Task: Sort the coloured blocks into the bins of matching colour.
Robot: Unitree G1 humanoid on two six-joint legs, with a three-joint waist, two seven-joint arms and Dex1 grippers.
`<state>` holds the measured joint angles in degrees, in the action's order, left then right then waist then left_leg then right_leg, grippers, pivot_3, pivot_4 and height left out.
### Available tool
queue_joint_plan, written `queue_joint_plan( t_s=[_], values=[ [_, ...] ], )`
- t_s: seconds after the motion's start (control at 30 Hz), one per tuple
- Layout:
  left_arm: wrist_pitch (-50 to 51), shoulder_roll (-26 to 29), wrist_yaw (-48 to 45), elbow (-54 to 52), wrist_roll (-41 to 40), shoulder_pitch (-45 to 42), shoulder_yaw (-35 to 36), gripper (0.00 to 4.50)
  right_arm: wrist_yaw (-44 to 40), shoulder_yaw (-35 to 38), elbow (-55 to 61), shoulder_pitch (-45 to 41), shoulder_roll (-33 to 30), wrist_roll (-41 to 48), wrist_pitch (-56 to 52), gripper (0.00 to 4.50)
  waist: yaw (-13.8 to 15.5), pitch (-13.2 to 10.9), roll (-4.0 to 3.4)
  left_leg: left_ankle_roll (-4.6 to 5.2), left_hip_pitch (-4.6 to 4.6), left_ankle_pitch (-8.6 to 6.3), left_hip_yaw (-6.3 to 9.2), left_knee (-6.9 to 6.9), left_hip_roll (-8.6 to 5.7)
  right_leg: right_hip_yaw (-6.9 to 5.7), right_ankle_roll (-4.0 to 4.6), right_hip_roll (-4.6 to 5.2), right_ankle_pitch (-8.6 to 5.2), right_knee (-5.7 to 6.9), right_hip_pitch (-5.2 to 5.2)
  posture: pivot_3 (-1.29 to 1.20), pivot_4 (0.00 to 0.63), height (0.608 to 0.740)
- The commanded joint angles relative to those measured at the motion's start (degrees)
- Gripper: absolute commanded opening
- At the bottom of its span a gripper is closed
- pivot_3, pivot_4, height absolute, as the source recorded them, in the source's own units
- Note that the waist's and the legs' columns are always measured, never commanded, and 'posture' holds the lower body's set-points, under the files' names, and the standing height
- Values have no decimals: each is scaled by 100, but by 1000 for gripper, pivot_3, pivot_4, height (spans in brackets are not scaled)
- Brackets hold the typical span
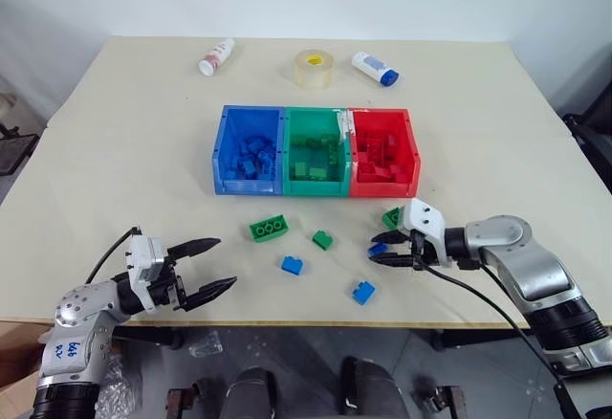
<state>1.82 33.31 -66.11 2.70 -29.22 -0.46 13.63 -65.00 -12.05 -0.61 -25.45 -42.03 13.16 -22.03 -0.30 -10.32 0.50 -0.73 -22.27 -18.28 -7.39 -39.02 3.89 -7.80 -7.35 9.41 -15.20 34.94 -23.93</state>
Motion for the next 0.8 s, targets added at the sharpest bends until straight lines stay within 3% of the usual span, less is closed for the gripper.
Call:
queue_joint_plan(
  t_s=[0.03, 0.3, 0.47, 0.63, 0.77, 0.8],
  values=[
    [-103, 21, -37, -138, -148, 10, 129, 4500, 10, 76, 78, -22, 48, 2, 50, 1373, -3, 0, 0, 0, 0, 0, 0, 0, 0, 0, 0, 0, 0, 0, 0, 0, 150, 740],
    [-208, 32, -193, 288, -47, -425, 23, 4500, 438, 320, 815, -378, 483, 366, -466, 1373, -16, 0, 0, -1, -1, 0, -1, 0, 0, 1, 0, 0, 0, 2, -3, 0, 150, 740],
    [-277, 1, -248, 514, 18, -695, -70, 4500, 1098, 24, 480, -1343, 1527, 174, -488, 1373, -86, 0, 0, -3, -3, 0, -3, 1, 0, 2, 1, 0, 0, 10, -10, 0, 150, 740],
    [-356, 5, -290, 700, 46, -870, -117, 4500, 1607, -185, -771, -2359, 2651, -200, 187, 1373, -152, 0, -1, -4, -11, 1, -5, 3, 1, 2, 1, -1, -1, 17, -20, 0, 150, 740],
    [-411, -10, -260, 713, 64, -917, -139, 4500, 2608, -176, -2882, -3490, 3676, -813, 1423, 1373, -212, 0, 0, -6, -20, 2, -26, 4, 0, 19, 1, -1, -1, 35, -51, 0, 150, 740],
    [-422, -13, -245, 713, 69, -930, -141, 4500, 2862, -97, -3346, -3711, 3851, -877, 1578, 1723, -266, 0, 0, -8, -20, 3, -28, 6, 0, 21, 3, -1, -2, 41, -54, 0, 150, 740]
  ],
)
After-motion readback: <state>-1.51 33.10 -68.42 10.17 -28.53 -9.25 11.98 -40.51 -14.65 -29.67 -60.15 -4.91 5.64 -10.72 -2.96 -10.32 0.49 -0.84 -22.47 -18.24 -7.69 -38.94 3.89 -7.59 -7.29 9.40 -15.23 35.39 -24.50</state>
